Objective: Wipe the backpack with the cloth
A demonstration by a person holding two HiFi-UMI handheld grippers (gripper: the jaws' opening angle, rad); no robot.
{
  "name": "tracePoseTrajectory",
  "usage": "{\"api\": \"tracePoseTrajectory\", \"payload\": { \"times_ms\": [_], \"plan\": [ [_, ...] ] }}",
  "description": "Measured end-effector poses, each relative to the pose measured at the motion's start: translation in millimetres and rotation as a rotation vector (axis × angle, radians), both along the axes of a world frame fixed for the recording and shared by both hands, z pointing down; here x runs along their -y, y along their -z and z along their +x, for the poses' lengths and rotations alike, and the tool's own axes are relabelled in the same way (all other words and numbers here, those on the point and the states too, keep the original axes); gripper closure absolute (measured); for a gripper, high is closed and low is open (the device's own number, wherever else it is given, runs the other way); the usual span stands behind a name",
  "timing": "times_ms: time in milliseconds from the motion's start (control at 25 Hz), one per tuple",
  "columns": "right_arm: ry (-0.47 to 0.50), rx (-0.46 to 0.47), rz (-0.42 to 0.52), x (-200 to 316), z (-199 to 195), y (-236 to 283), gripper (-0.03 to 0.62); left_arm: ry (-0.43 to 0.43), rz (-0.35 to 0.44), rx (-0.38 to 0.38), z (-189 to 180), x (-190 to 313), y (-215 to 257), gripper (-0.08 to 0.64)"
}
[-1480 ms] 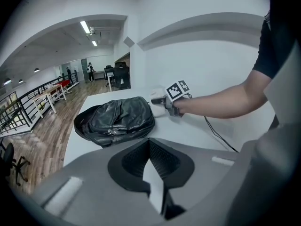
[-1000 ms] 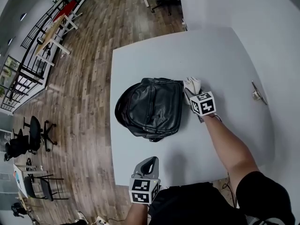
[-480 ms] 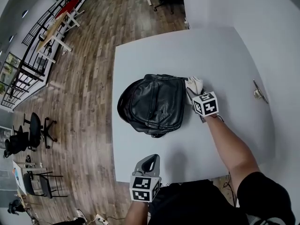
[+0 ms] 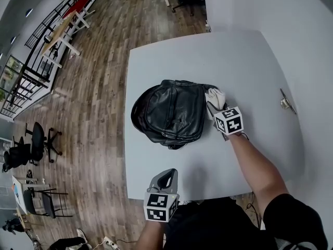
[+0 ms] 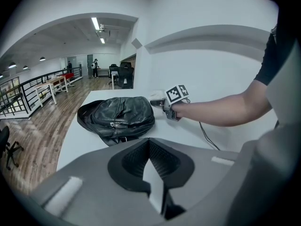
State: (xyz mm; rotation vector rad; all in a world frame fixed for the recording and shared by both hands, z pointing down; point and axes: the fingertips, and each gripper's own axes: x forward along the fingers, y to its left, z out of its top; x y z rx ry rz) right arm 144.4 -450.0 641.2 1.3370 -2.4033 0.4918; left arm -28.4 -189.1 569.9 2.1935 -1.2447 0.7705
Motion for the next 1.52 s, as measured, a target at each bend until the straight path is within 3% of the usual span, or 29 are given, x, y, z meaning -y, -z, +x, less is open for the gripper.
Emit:
{"api": "tracePoseTrajectory", "payload": {
  "times_ms": [920,1520],
  "plan": [
    [0.021,0.052,0.005,-58,-7,13,0.494,-0.015,0.021,-0.014,7,-4,8,0.552],
    [0.093,0.078,-0.008,-113,-30,28,0.494,-0.005,0.027,-0.012,15,7,18,0.552]
  ]
}}
